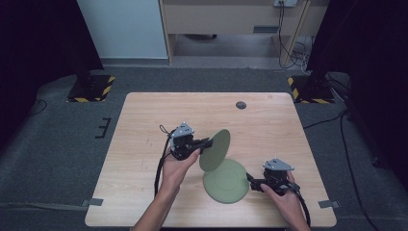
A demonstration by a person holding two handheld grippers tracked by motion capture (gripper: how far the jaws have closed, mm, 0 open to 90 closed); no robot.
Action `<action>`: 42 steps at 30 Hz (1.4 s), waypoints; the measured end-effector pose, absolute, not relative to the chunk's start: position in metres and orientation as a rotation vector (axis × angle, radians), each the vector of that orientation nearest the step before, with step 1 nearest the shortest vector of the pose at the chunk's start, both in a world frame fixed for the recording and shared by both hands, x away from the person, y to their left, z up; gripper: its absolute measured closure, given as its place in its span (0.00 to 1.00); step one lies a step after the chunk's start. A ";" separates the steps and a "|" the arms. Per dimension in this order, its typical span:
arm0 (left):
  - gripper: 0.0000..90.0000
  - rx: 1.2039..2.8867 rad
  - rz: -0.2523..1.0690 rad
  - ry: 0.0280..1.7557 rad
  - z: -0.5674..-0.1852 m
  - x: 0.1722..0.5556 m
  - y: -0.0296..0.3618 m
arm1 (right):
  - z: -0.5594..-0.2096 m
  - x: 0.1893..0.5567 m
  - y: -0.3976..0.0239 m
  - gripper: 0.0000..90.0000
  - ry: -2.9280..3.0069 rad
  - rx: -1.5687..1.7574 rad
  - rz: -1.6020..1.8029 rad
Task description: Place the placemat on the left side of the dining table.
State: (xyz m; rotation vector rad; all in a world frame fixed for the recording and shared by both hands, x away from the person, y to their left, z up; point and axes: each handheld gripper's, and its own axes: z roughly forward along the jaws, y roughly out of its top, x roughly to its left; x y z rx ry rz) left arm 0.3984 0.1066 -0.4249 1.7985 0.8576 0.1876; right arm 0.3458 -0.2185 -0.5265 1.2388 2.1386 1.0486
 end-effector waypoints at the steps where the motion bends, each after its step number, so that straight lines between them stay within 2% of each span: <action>1: 0.95 1.789 0.190 0.864 -0.424 0.400 0.111 | -0.527 0.346 -0.219 0.08 2.137 1.241 1.048; 20: 0.95 1.708 0.253 0.916 -0.405 0.411 0.150 | -0.527 0.349 -0.227 0.08 2.104 1.278 1.028; 42: 0.95 1.749 0.280 0.981 -0.399 0.431 0.161 | -0.529 0.353 -0.233 0.08 2.098 1.299 1.002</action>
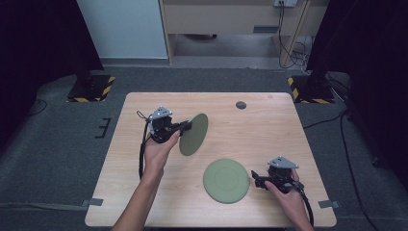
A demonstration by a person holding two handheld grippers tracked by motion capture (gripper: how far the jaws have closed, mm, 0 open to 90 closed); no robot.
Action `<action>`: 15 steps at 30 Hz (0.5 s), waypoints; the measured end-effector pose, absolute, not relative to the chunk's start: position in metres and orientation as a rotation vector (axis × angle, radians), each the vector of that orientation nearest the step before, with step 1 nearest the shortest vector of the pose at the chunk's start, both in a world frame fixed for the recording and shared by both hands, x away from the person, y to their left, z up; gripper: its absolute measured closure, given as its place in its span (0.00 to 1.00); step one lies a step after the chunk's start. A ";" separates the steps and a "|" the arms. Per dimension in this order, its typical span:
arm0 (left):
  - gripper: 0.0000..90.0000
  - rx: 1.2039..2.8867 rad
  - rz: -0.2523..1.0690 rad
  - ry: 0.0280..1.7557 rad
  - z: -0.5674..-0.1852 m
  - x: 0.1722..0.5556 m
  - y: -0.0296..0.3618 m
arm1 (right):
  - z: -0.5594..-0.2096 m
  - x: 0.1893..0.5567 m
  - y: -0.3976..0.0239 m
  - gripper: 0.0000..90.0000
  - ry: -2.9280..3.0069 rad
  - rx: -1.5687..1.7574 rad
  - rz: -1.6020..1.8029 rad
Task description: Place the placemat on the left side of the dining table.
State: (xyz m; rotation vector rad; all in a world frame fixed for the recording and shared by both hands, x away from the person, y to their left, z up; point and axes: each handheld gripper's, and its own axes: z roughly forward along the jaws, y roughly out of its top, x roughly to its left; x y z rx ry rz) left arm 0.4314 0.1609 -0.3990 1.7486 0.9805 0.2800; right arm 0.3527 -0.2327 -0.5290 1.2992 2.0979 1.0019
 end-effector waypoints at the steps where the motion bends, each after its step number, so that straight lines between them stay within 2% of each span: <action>1: 0.95 1.749 0.281 0.984 -0.399 0.432 0.162 | -0.529 0.353 -0.233 0.08 2.100 1.300 1.000; 15: 0.95 1.772 0.312 0.995 -0.400 0.428 0.176 | -0.529 0.353 -0.236 0.08 2.083 1.314 0.989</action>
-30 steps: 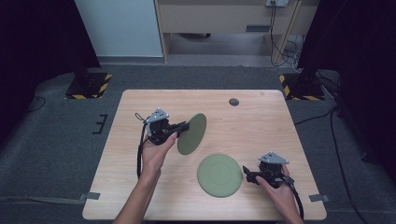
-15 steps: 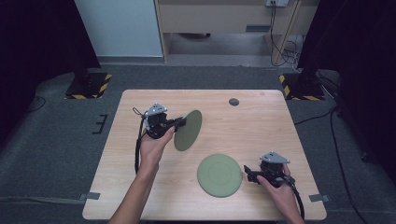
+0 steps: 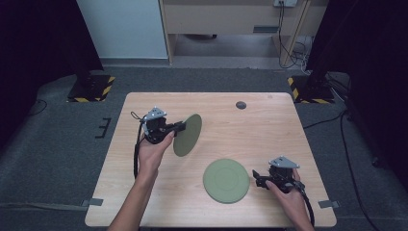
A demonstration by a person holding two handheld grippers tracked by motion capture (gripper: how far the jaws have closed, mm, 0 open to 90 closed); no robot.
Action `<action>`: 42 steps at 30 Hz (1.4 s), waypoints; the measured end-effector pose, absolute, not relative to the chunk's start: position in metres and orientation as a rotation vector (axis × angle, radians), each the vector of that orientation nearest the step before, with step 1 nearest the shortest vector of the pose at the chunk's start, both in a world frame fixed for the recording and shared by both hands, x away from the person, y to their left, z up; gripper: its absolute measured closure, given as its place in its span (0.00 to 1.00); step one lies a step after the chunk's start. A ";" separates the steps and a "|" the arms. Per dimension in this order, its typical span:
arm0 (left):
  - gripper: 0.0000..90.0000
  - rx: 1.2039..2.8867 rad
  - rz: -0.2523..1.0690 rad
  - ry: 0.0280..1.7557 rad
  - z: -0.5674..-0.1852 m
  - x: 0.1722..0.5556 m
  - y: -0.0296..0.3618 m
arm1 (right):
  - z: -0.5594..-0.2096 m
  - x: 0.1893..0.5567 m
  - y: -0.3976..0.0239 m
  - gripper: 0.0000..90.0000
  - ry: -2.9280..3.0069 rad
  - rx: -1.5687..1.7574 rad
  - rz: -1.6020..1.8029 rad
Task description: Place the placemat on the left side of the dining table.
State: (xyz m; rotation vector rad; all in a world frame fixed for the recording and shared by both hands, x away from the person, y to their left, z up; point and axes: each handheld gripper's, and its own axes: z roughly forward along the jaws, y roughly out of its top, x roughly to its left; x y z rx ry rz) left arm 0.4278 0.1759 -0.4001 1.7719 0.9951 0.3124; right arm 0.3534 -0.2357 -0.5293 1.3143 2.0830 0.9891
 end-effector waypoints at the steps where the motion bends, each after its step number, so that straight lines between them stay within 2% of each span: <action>1: 0.95 1.771 0.315 0.998 -0.400 0.427 0.177 | -0.529 0.353 -0.236 0.08 2.083 1.314 0.989; 18: 0.95 1.746 0.347 1.042 -0.405 0.423 0.210 | -0.530 0.354 -0.237 0.08 2.084 1.314 0.974; 42: 0.95 1.746 0.353 1.069 -0.405 0.419 0.223 | -0.529 0.353 -0.241 0.08 2.074 1.310 0.969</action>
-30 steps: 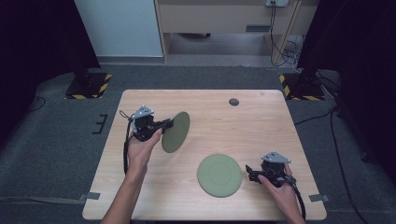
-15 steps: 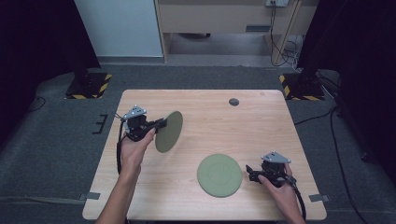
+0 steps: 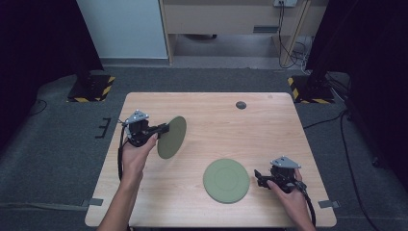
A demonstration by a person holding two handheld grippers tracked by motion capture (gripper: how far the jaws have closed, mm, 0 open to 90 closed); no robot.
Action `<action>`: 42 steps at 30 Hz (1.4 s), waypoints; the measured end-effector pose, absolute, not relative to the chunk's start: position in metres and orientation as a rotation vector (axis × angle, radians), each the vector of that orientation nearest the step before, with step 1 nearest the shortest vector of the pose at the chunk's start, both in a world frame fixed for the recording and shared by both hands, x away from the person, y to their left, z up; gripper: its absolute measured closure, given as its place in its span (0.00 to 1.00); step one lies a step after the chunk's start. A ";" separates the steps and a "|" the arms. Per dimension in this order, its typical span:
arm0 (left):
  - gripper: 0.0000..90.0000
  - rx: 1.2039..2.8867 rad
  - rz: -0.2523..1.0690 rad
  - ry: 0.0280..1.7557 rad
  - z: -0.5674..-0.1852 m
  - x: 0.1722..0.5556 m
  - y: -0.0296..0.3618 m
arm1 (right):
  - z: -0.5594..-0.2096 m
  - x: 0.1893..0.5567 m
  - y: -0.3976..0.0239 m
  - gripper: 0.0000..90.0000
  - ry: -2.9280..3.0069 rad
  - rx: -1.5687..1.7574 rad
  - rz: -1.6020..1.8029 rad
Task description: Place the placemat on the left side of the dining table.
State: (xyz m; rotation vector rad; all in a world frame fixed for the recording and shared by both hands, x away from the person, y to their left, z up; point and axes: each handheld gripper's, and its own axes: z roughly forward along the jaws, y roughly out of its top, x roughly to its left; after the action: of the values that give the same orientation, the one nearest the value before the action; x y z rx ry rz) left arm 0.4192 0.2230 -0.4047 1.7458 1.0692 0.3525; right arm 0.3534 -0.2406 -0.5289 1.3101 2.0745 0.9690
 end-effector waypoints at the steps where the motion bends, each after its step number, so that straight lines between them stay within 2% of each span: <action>1: 0.95 1.737 0.359 1.075 -0.403 0.419 0.227 | -0.529 0.353 -0.241 0.08 2.075 1.311 0.968; 42: 0.95 1.648 0.393 1.263 -0.431 0.430 0.297 | -0.529 0.353 -0.244 0.08 2.064 1.326 0.964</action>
State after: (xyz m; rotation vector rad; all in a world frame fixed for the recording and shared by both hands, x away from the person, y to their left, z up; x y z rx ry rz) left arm 0.4302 0.2972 -0.4311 1.6477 1.2633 0.3933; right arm 0.3527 -0.2436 -0.5288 1.3255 2.0639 0.9635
